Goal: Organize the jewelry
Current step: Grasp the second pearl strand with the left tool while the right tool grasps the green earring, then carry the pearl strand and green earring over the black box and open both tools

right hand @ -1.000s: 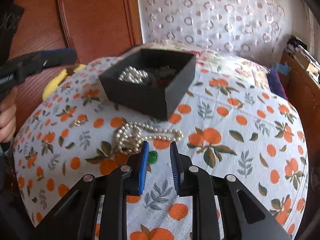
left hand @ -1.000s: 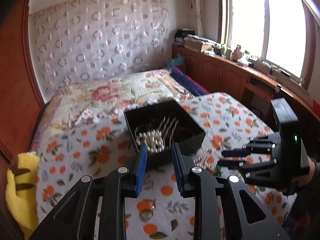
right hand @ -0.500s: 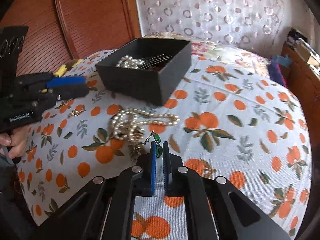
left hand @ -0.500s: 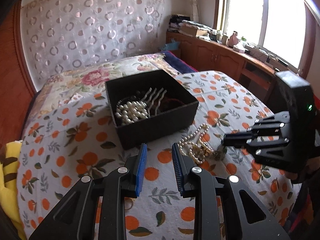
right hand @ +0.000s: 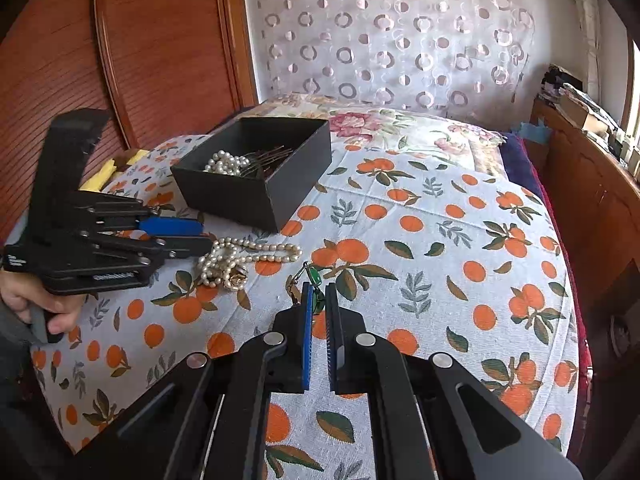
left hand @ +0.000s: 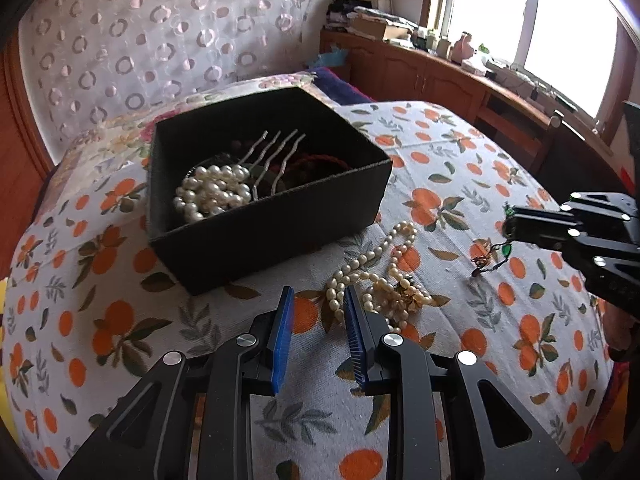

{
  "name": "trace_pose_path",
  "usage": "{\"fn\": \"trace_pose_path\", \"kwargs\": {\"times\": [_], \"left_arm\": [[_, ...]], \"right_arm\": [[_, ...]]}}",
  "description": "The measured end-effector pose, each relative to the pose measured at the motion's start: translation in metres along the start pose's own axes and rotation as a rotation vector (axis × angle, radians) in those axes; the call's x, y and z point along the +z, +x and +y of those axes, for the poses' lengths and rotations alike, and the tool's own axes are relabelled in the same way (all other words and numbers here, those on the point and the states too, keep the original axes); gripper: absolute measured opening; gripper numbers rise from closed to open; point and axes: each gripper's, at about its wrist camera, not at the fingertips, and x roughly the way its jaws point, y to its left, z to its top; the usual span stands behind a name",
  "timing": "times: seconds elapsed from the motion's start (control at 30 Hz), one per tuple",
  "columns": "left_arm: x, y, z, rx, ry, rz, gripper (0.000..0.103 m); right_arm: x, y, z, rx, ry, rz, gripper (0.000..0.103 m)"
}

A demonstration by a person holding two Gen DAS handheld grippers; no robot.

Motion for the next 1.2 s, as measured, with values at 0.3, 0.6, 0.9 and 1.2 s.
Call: {"fn": "trace_pose_path", "kwargs": {"times": [0.3, 0.6, 0.9, 1.2], "left_arm": [[0.005, -0.001, -0.002, 0.067, 0.022, 0.002, 0.019], [0.006, 0.005, -0.003, 0.055, 0.038, 0.02, 0.019], [0.005, -0.002, -0.008, 0.017, 0.04, 0.017, 0.004], [0.03, -0.081, -0.024, -0.04, 0.039, -0.176, 0.004]], "right_arm": [[-0.001, -0.006, 0.008, 0.017, -0.011, -0.022, 0.007], [-0.001, -0.007, 0.01, 0.021, -0.012, -0.027, 0.007], [0.004, -0.011, 0.014, 0.023, -0.02, -0.038, 0.007], [0.017, -0.026, 0.025, 0.028, -0.037, -0.085, 0.007]]}}
